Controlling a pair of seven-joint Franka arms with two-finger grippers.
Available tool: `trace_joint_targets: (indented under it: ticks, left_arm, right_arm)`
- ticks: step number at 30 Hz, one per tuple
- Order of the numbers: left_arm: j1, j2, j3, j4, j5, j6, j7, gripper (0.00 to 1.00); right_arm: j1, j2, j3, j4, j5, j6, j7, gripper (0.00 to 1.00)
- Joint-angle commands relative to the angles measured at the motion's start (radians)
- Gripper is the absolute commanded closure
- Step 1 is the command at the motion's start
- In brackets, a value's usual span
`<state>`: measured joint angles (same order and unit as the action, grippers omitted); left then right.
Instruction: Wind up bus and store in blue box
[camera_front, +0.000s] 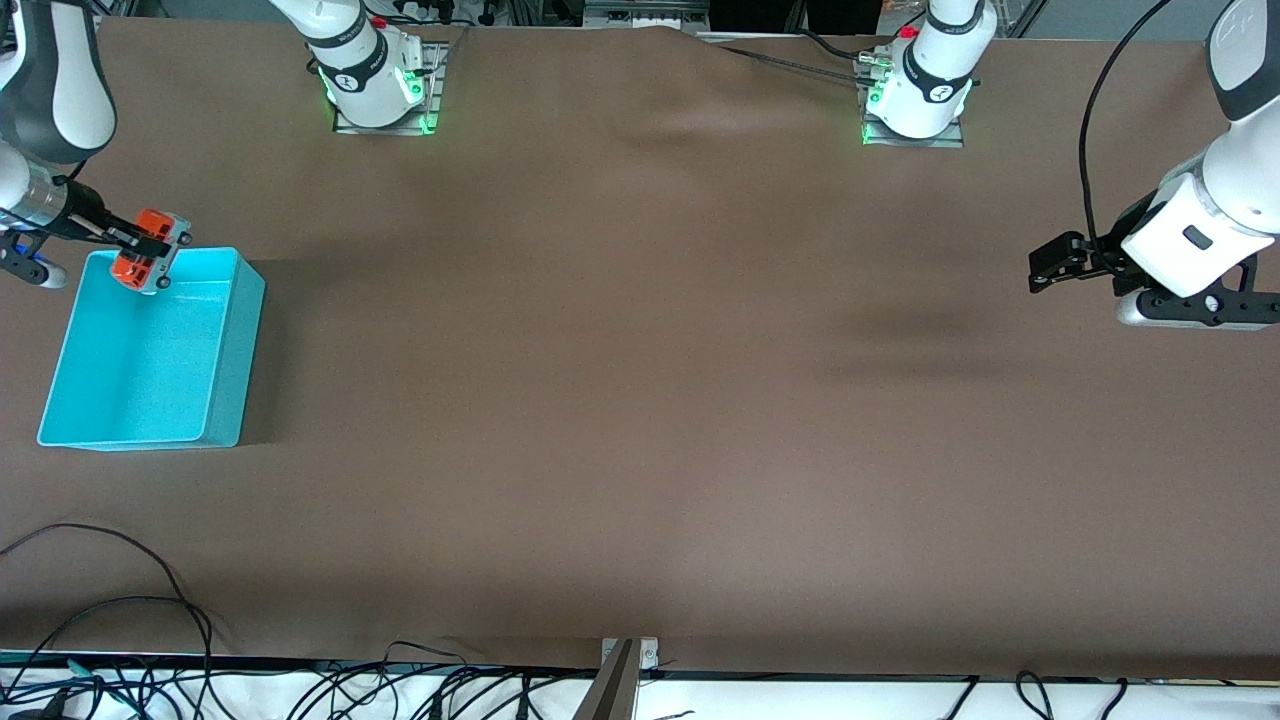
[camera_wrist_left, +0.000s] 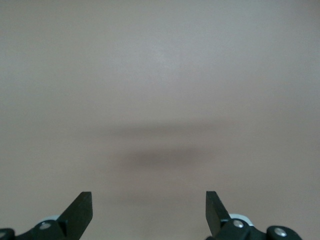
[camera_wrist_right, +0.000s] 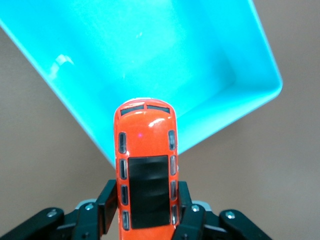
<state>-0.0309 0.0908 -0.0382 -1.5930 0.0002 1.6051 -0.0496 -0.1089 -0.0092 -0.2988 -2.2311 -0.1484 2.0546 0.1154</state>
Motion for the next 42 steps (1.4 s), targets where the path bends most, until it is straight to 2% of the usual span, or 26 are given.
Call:
trace_joint_targets:
  ticks: [1, 11, 17, 24, 31, 42]
  left_arm:
    - [0.0, -0.002, 0.0, 0.002, -0.017, -0.01, -0.003, 0.0]
    - [0.0, -0.003, 0.0, 0.002, -0.017, -0.01, -0.004, 0.0]
    - [0.0, -0.003, -0.002, 0.002, -0.017, -0.01, -0.004, 0.0]
    - [0.0, -0.002, -0.002, 0.002, -0.017, -0.01, -0.004, 0.0]
    - [0.0, -0.002, -0.002, 0.002, -0.017, -0.01, -0.004, 0.0]
    - [0.0, -0.002, -0.002, 0.002, -0.017, -0.01, -0.004, 0.0]
  right_arm:
    - [0.002, 0.115, -0.026, 0.082, -0.053, 0.016, -0.095, 1.0]
    - [0.0, 0.245, -0.028, 0.128, -0.092, 0.087, -0.212, 1.0]
    - [-0.002, 0.291, -0.028, 0.162, -0.129, 0.102, -0.252, 1.0]
    - [-0.005, 0.356, -0.034, 0.177, -0.131, 0.203, -0.257, 1.0]
    - [-0.008, 0.411, -0.034, 0.225, -0.131, 0.228, -0.26, 1.0]
    - [-0.052, 0.499, -0.033, 0.22, -0.128, 0.329, -0.267, 1.0]
